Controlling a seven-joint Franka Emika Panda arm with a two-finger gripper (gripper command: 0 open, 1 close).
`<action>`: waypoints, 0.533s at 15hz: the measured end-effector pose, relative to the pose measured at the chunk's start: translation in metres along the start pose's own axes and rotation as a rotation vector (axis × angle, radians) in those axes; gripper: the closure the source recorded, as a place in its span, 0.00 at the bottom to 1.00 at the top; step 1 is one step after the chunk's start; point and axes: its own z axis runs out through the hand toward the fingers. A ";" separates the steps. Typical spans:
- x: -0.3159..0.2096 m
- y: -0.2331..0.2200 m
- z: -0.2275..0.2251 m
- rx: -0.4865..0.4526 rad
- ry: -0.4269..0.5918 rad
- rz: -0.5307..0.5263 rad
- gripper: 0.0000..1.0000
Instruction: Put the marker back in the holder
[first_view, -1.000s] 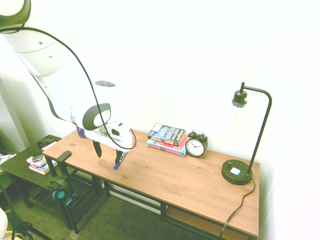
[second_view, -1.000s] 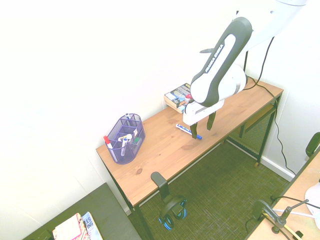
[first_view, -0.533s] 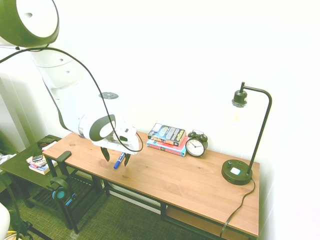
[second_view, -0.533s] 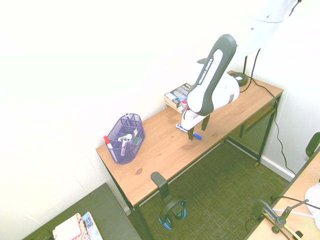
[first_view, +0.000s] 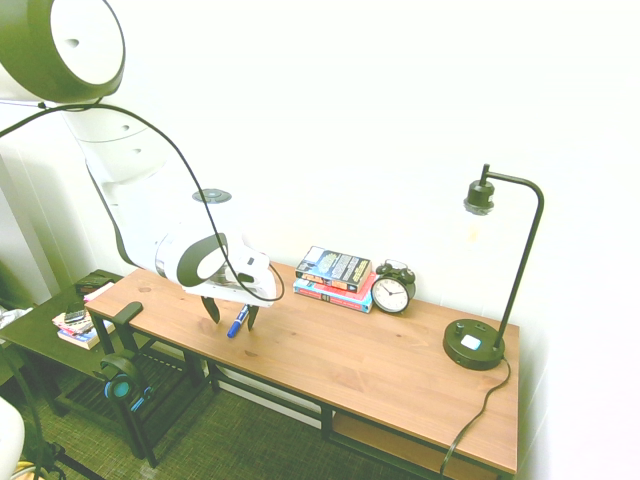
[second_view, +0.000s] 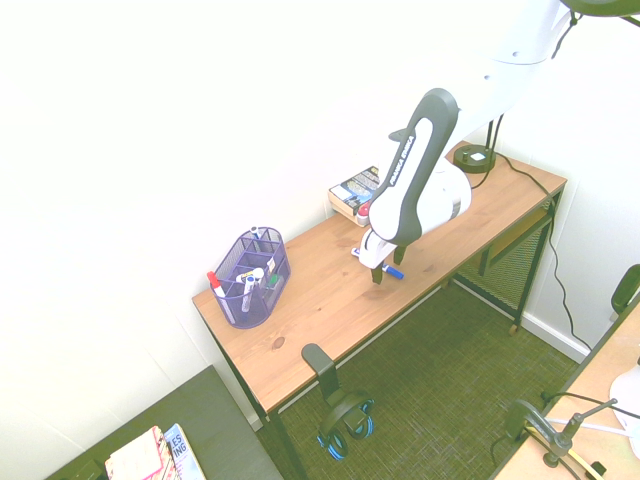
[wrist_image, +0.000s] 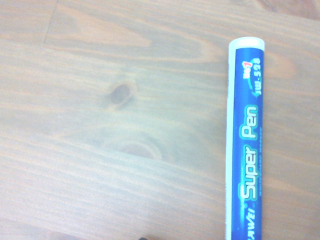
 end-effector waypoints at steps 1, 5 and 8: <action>0.001 -0.001 0.000 0.000 0.003 -0.001 1.00; 0.000 -0.003 0.001 0.004 0.013 0.003 1.00; 0.000 -0.003 0.001 0.006 0.014 0.014 1.00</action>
